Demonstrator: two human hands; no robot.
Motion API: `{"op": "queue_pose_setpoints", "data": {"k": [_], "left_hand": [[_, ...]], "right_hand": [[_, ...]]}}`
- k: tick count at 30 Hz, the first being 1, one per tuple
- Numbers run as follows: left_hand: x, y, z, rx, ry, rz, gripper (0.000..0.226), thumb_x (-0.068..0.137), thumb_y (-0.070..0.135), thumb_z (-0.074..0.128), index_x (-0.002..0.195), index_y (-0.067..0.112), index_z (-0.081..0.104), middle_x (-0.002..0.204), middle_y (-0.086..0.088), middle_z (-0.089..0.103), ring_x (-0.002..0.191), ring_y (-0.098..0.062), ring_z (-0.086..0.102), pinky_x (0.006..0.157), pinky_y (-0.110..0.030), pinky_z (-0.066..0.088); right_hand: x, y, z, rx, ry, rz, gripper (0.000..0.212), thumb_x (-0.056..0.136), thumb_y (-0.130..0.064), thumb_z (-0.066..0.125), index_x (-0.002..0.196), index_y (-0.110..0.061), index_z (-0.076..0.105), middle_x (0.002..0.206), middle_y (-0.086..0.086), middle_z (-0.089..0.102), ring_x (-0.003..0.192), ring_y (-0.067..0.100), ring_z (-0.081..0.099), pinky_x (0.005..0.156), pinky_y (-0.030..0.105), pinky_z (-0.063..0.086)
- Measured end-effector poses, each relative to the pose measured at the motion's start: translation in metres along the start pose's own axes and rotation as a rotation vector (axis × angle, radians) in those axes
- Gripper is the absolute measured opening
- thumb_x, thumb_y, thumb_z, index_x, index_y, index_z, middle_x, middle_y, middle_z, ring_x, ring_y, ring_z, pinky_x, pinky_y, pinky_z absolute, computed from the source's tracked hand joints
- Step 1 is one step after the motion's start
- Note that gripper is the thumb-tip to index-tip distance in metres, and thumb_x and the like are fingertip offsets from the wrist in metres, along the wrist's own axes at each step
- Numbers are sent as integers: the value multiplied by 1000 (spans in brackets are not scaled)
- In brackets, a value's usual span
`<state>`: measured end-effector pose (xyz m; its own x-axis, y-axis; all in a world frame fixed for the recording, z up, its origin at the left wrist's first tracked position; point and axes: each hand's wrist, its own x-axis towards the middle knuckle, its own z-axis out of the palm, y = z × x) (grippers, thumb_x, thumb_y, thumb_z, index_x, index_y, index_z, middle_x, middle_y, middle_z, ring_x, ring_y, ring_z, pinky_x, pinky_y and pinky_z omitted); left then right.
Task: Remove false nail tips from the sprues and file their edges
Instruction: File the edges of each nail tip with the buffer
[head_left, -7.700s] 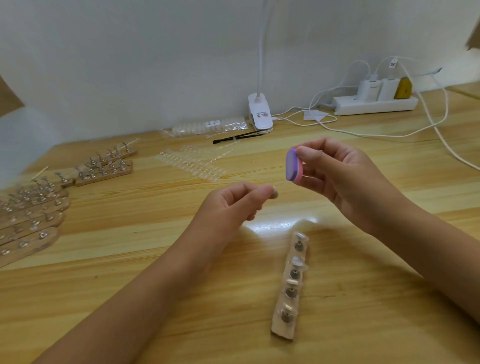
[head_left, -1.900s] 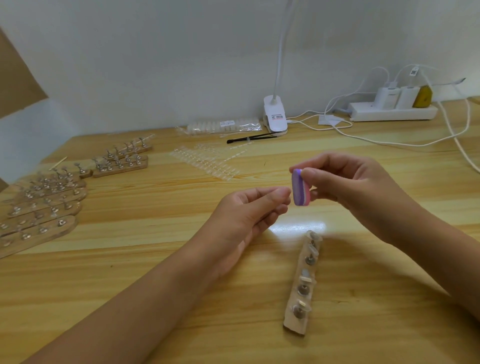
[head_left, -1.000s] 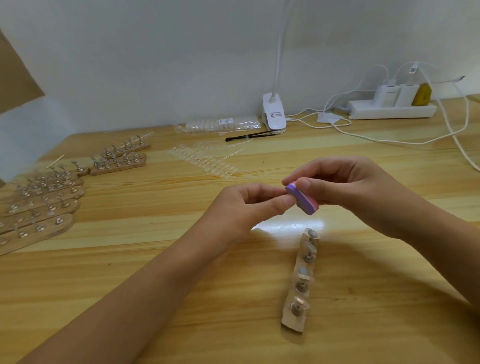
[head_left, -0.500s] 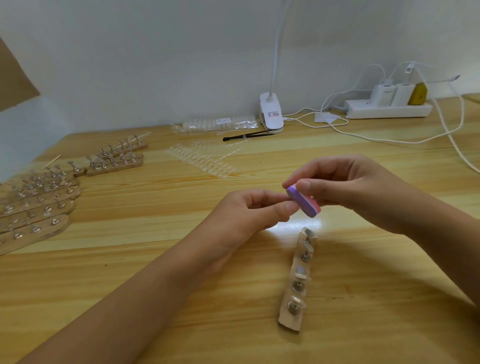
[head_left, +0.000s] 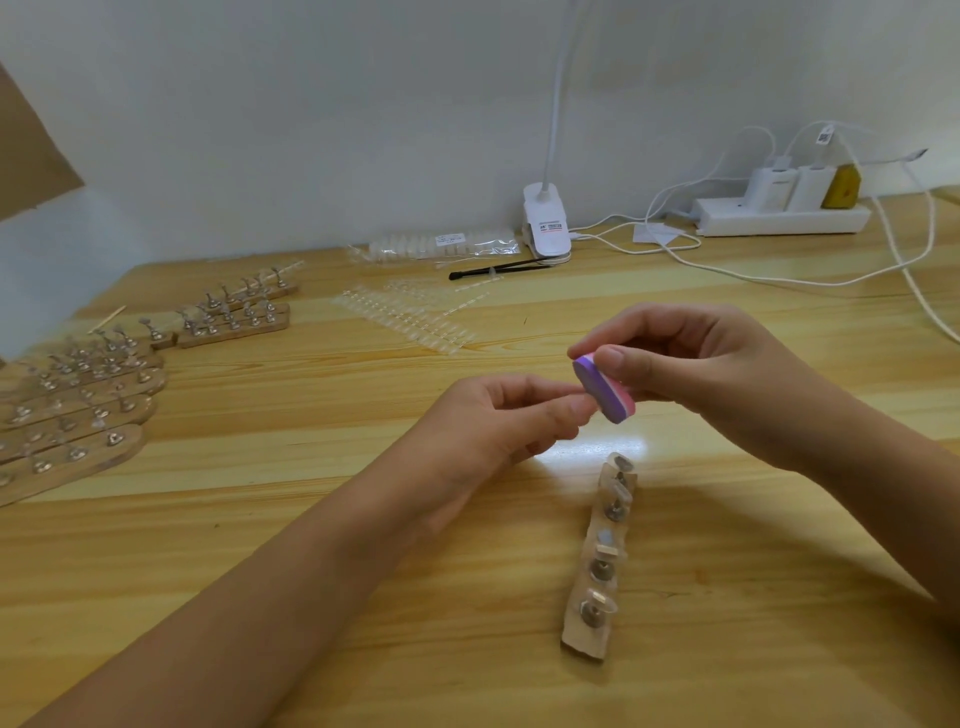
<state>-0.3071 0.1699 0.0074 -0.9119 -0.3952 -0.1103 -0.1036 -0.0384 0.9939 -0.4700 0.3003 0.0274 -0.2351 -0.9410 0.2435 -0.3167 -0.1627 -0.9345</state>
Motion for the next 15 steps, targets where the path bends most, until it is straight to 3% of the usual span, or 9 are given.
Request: {"op": "queue_pose_setpoints", "data": {"k": [3, 6, 10, 15], "left_hand": [[1, 0, -2, -45, 16, -16, 30, 67, 42, 79, 92, 26, 80, 95, 2, 74, 87, -5, 65, 87, -22, 54], [1, -2, 2, -51, -7, -29, 30, 68, 39, 79, 94, 24, 80, 93, 2, 73, 86, -3, 65, 81, -17, 53], [1, 2, -2, -141, -9, -46, 29, 69, 33, 79, 94, 19, 80, 93, 2, 72, 83, -3, 65, 79, -16, 53], [-1, -1, 4, -48, -41, -54, 30, 69, 35, 82, 96, 23, 80, 91, 2, 69, 85, -8, 59, 82, -22, 51]], "right_hand": [[-1, -2, -1, -2, -24, 4, 24, 81, -30, 67, 99, -17, 74, 92, 3, 75, 85, 13, 71, 73, 19, 54], [0, 0, 2, 2, 30, -5, 25, 81, -29, 66, 101, -15, 73, 91, 1, 74, 83, 12, 70, 72, 19, 54], [-1, -3, -1, -17, -33, 23, 27, 80, -30, 66, 101, -15, 73, 93, 2, 75, 86, 13, 71, 72, 18, 54], [-1, -2, 3, -33, 25, 2, 24, 83, -29, 65, 102, -17, 74, 94, 2, 74, 85, 13, 70, 73, 19, 54]]}}
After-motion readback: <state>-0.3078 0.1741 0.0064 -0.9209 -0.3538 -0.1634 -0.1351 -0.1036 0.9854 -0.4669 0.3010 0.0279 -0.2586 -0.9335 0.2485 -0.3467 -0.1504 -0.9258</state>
